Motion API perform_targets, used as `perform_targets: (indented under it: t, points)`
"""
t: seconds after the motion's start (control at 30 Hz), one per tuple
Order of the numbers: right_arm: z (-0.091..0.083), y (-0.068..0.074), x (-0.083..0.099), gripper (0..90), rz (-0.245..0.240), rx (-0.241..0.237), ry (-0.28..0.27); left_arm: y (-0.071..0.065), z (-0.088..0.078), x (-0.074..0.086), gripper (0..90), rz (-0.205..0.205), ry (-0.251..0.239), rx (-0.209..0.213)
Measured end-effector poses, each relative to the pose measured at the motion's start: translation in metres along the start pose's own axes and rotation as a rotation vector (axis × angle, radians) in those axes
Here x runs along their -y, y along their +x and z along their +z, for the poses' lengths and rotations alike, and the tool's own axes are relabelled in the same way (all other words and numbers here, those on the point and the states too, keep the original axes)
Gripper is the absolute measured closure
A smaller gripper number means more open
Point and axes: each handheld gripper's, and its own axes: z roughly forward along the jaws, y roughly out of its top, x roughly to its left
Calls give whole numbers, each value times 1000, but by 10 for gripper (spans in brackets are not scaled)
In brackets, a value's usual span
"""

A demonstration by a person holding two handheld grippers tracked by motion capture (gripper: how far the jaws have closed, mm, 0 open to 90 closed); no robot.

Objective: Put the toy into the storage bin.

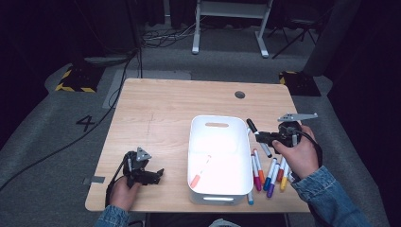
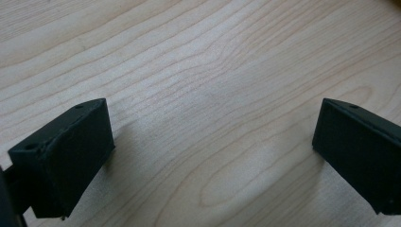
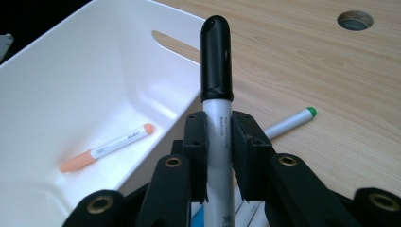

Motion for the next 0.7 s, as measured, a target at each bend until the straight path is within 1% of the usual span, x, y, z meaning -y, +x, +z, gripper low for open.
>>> perform_targets:
  t: [0.07, 0.1, 0.2, 0.37, 0.5, 0.57, 0.6, 0.63, 0.67, 0.7]
  points:
    - [-2, 2, -1, 767, -6, -9, 0, 0, 0, 0, 0, 1, 1, 2]
    - [-5, 8, -2, 767, -14, -19, -4, 0, 0, 0, 0, -2, 0, 1]
    - [-10, 16, -2, 767, -26, -34, -1, 0, 0, 0, 0, 1, 3, 0]
    - [-15, 28, -5, 767, -62, -60, 0, 0, 0, 0, 0, 1, 2, 1]
    - [-20, 39, -7, 767, -70, -100, -1, 0, 0, 0, 0, 1, 2, 1]
    - [-20, 45, -7, 767, -93, -111, 1, 0, 0, 0, 0, 0, 1, 0]
    - [-20, 48, -7, 767, -97, -118, 4, 0, 0, 0, 0, 1, 2, 0]
    - [-20, 48, -7, 767, -97, -118, 4, 0, 0, 0, 0, 1, 2, 0]
    - [-18, 56, -6, 767, -114, -141, 10, 0, 0, 0, 0, 1, 2, 1]
    - [-17, 59, -6, 767, -125, -145, 12, 0, 0, 0, 0, 0, 2, 1]
